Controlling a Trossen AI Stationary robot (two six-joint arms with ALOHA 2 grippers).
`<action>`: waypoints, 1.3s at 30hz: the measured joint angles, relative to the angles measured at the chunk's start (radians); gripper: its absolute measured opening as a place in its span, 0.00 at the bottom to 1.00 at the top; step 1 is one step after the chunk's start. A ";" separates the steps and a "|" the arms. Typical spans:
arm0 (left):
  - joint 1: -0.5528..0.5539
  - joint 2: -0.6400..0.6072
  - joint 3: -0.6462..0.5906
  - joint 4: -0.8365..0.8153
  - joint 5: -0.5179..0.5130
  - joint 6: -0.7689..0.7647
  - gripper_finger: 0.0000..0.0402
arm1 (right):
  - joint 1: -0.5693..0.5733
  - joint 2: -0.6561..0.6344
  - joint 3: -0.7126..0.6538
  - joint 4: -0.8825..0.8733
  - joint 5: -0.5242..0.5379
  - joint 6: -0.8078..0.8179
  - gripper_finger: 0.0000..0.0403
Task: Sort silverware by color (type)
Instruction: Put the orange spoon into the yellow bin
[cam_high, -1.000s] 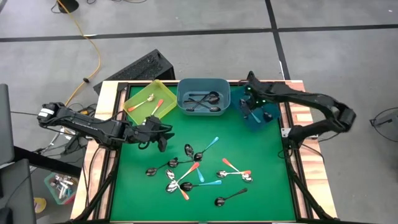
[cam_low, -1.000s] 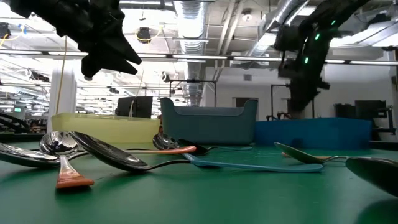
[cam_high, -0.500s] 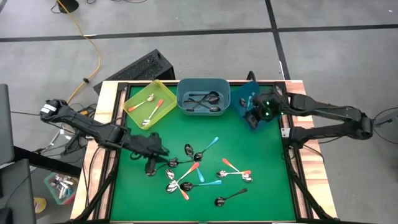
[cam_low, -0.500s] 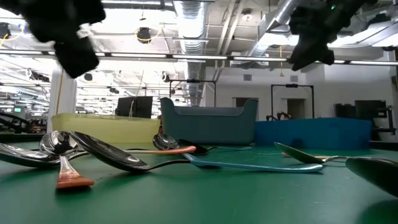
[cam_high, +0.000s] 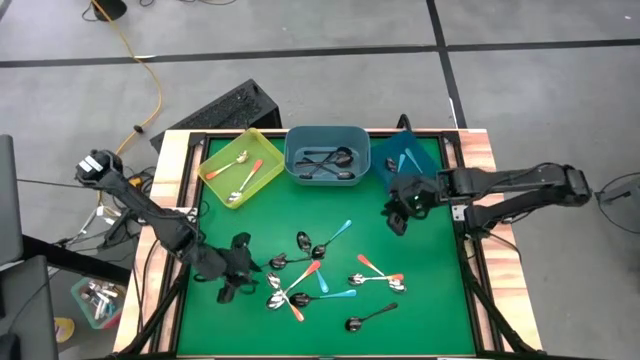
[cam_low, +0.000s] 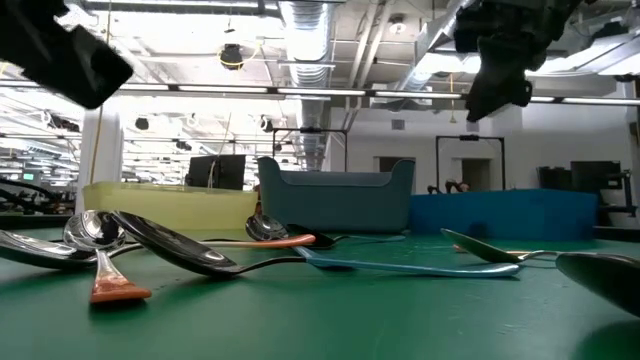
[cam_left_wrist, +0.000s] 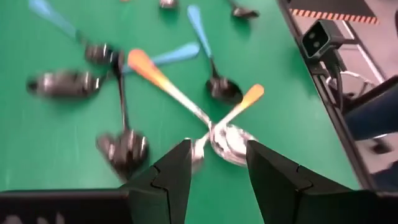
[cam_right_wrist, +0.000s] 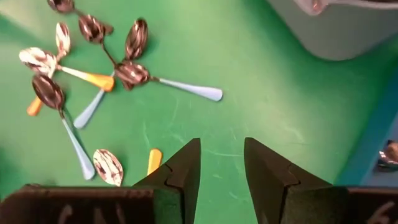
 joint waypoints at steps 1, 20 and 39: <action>-0.006 0.018 0.000 0.034 -0.021 0.039 0.34 | 0.008 0.017 0.000 0.004 0.000 0.000 0.34; 0.150 0.326 0.000 0.430 0.268 0.424 0.34 | 0.139 0.182 0.000 0.055 -0.007 0.069 0.34; 0.223 0.566 0.004 0.461 0.395 0.610 0.34 | 0.205 0.180 0.000 0.053 -0.008 0.168 0.34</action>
